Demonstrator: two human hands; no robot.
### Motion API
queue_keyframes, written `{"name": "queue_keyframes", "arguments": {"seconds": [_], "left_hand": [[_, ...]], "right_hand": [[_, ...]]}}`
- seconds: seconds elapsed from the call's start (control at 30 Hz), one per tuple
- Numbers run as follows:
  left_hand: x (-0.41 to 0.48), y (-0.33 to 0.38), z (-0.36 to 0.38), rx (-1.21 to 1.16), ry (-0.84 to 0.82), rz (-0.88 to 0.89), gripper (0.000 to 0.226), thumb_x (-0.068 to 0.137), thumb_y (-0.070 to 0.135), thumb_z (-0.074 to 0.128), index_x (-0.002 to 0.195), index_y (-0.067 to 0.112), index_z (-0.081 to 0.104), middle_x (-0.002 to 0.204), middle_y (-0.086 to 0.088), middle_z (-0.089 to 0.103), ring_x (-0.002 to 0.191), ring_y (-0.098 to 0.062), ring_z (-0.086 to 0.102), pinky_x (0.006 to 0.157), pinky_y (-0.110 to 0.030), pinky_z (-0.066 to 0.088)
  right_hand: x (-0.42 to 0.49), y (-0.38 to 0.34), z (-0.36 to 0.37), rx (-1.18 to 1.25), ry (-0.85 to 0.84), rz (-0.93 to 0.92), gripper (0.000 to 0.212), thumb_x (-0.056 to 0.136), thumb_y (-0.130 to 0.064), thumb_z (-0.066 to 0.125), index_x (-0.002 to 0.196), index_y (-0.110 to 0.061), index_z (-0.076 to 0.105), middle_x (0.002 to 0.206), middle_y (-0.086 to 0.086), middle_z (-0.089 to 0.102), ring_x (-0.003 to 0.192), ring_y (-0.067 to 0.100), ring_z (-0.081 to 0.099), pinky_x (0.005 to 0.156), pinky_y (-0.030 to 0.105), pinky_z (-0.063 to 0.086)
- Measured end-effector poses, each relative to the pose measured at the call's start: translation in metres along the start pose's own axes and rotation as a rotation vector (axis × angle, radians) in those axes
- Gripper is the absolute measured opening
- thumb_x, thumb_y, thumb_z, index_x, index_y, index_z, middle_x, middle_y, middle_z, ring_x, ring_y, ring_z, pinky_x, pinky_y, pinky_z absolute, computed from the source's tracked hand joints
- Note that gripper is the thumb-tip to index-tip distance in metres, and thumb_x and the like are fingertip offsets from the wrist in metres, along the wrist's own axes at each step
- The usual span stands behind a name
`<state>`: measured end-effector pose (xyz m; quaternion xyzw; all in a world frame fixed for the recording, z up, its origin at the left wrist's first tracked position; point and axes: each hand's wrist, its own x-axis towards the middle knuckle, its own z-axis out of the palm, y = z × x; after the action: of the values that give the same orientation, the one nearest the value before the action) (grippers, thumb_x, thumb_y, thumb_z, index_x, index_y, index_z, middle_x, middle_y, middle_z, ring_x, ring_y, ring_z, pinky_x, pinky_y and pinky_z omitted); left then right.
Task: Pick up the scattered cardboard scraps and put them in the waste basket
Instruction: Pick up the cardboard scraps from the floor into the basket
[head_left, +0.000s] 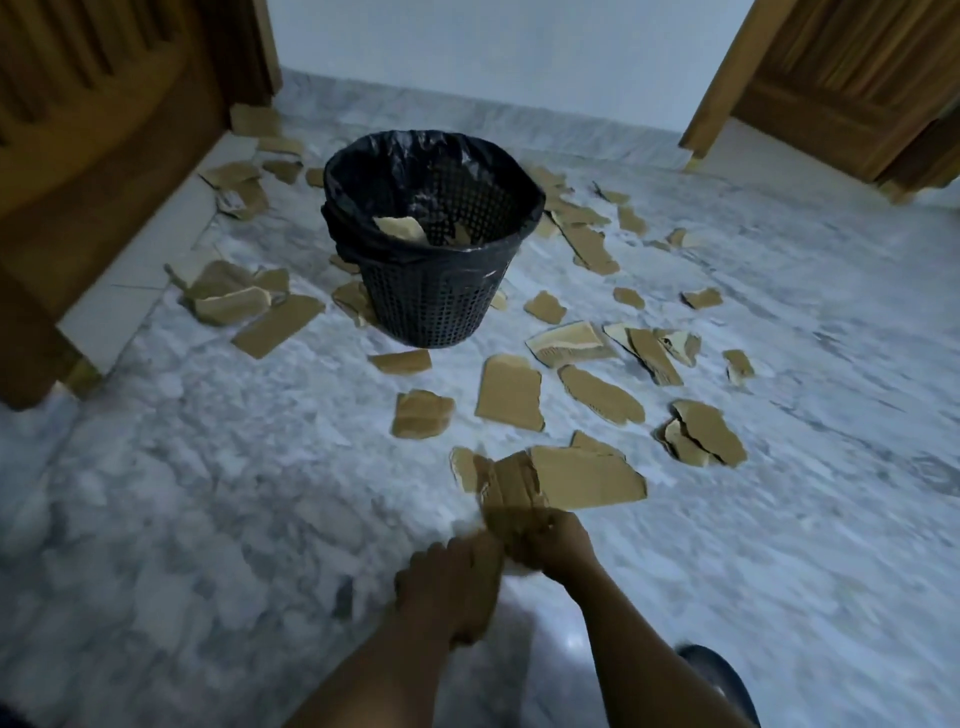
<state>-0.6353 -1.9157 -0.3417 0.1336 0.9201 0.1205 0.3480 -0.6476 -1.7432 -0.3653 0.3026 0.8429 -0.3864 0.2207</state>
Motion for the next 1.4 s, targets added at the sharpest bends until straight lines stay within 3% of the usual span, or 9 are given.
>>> {"name": "queue_keyframes", "arguments": {"seconds": [0.1, 0.17, 0.27, 0.4, 0.53, 0.77, 1.0, 1.17, 1.4], "left_hand": [[0.013, 0.001, 0.013, 0.04, 0.021, 0.106, 0.056, 0.098, 0.022, 0.036, 0.152, 0.022, 0.02, 0.127, -0.017, 0.052, 0.11, -0.04, 0.058, 0.079, -0.045, 0.045], [0.03, -0.001, 0.006, 0.054, -0.068, 0.116, 0.07, 0.099, 0.014, 0.043, 0.158, 0.018, 0.005, 0.131, -0.024, 0.051, 0.114, -0.041, 0.056, 0.087, -0.046, 0.048], [0.046, 0.011, -0.025, 0.026, -0.24, 0.015, 0.049, 0.094, 0.024, 0.06, 0.137, 0.003, 0.051, 0.121, -0.018, 0.063, 0.105, -0.033, 0.064, 0.087, -0.039, 0.052], [0.085, 0.025, -0.062, 0.228, -0.11, 0.016, 0.06, 0.082, 0.053, 0.071, 0.129, 0.018, 0.057, 0.127, -0.007, 0.06, 0.115, -0.031, 0.057, 0.098, -0.044, 0.04], [0.113, 0.03, -0.083, 0.445, 0.228, 0.032, 0.056, 0.088, 0.041, 0.064, 0.137, 0.019, 0.048, 0.138, -0.008, 0.043, 0.131, -0.031, 0.036, 0.108, -0.047, 0.027], [0.129, 0.016, -0.078, 0.33, 0.347, 0.101, 0.051, 0.098, 0.052, 0.042, 0.134, 0.015, 0.042, 0.136, -0.009, 0.049, 0.129, -0.031, 0.041, 0.105, -0.047, 0.031], [0.137, 0.014, -0.101, 0.08, 0.108, 0.058, 0.053, 0.103, 0.05, 0.036, 0.151, 0.03, 0.031, 0.153, -0.01, 0.028, 0.142, -0.036, 0.022, 0.113, -0.051, 0.025], [0.133, 0.02, -0.09, 0.223, 0.059, 0.14, 0.059, 0.088, 0.055, 0.06, 0.133, 0.019, 0.047, 0.139, -0.008, 0.033, 0.13, -0.033, 0.031, 0.107, -0.048, 0.033], [0.125, 0.016, -0.066, 0.115, 0.113, 0.048, 0.059, 0.083, 0.03, 0.076, 0.13, 0.017, 0.043, 0.13, -0.009, 0.052, 0.119, -0.032, 0.05, 0.091, -0.042, 0.046]], "right_hand": [[0.01, -0.006, -0.039, -0.003, 0.053, -0.107, 0.006, 0.084, -0.019, 0.067, 0.086, -0.014, 0.069, 0.087, 0.01, 0.071, 0.087, 0.031, 0.067, 0.077, 0.046, 0.055], [0.026, -0.005, -0.07, -0.113, 0.088, -0.079, 0.023, 0.084, -0.023, 0.067, 0.102, -0.008, 0.068, 0.101, 0.013, 0.069, 0.1, 0.032, 0.064, 0.087, 0.046, 0.053], [0.043, -0.009, -0.106, -0.512, 0.041, 0.093, 0.059, 0.084, -0.041, 0.06, 0.137, -0.017, 0.05, 0.141, 0.011, 0.046, 0.135, 0.037, 0.039, 0.111, 0.054, 0.03], [0.052, -0.025, -0.118, -0.698, 0.01, 0.045, 0.083, 0.08, -0.074, 0.047, 0.151, -0.043, 0.017, 0.159, 0.01, 0.02, 0.147, 0.04, 0.011, 0.11, 0.071, 0.003], [0.076, -0.008, -0.102, -0.677, 0.025, -0.064, 0.09, 0.074, -0.061, 0.068, 0.147, -0.025, 0.028, 0.149, 0.007, 0.031, 0.141, 0.032, 0.024, 0.109, 0.07, 0.014], [0.072, 0.007, -0.09, -0.595, 0.179, -0.102, 0.08, 0.066, -0.053, 0.078, 0.127, -0.021, 0.036, 0.12, 0.001, 0.05, 0.114, 0.028, 0.049, 0.092, 0.049, 0.034], [0.07, 0.009, -0.116, -0.445, -0.091, -0.161, 0.023, 0.085, -0.027, 0.071, 0.099, -0.009, 0.069, 0.09, 0.003, 0.065, 0.092, 0.025, 0.063, 0.078, 0.032, 0.046], [0.084, 0.005, -0.128, -0.413, -0.044, -0.087, 0.066, 0.063, -0.059, 0.072, 0.115, -0.02, 0.067, 0.12, 0.012, 0.059, 0.105, 0.033, 0.059, 0.096, 0.046, 0.051], [0.058, 0.007, -0.081, -0.37, 0.012, 0.027, 0.08, 0.064, -0.042, 0.07, 0.13, -0.009, 0.04, 0.125, 0.012, 0.044, 0.116, 0.034, 0.05, 0.098, 0.05, 0.047]]}}
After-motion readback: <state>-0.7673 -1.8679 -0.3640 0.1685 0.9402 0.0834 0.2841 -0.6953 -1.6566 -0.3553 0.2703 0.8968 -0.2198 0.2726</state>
